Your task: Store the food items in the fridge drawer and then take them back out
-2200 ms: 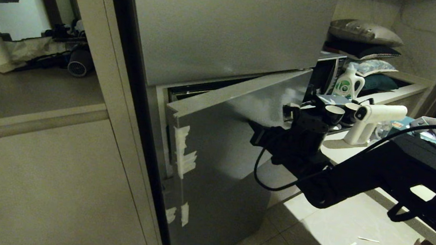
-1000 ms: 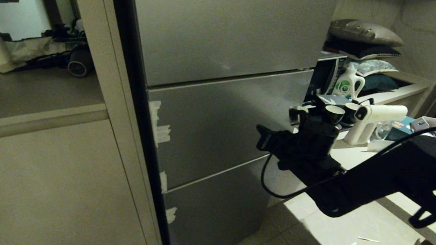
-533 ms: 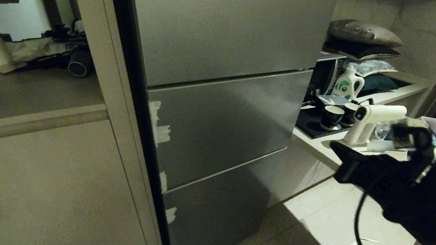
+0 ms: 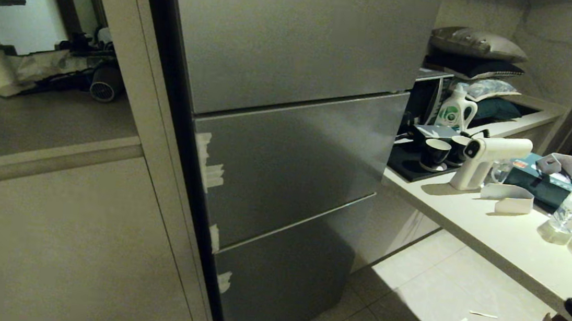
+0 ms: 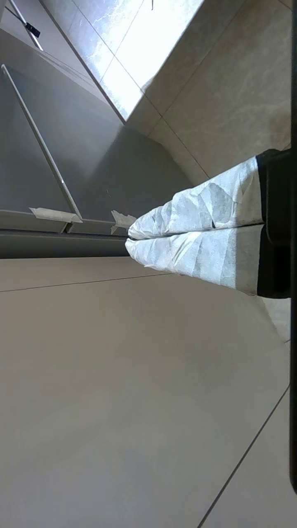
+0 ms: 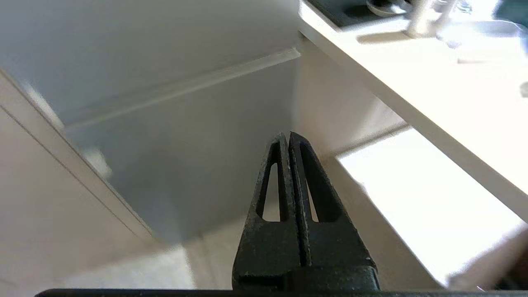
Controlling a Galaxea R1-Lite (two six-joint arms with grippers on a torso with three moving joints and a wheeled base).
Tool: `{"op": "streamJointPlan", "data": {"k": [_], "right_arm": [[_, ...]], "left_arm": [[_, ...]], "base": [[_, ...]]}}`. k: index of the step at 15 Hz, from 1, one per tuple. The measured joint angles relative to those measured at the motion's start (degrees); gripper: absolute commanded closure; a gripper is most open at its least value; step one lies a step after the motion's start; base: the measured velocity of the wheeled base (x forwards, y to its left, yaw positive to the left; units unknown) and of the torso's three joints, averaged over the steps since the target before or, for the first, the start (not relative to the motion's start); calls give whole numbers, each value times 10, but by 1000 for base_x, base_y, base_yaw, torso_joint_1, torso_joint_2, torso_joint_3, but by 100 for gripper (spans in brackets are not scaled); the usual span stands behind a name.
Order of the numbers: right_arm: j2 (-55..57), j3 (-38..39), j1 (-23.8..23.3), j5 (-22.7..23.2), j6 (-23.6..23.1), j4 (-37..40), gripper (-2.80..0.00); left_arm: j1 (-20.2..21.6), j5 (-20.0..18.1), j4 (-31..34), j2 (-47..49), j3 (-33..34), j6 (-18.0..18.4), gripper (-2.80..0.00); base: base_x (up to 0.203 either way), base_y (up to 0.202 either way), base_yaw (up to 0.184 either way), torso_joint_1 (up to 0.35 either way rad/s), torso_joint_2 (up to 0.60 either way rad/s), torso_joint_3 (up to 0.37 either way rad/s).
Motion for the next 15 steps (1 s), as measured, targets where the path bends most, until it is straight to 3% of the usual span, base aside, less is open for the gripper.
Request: {"op": "streamJointPlan", "data": {"k": [3,6,9,15], "right_arm": [[-164,41,-22,10,-49,167,0],[-234,59,-56,30,-58,262,0],[-293,60,-91,44,-71,269,0],[-405,61,-103,42,-81,253,0]], "left_arm": [[0,0,0,0,0,0,0],[0,0,0,0,0,0,0],[0,0,0,0,0,0,0],[0,0,0,0,0,-3,0]], "base": [[0,0,0,0,0,0],[0,0,0,0,0,0],[0,0,0,0,0,0],[0,0,0,0,0,0]]}}
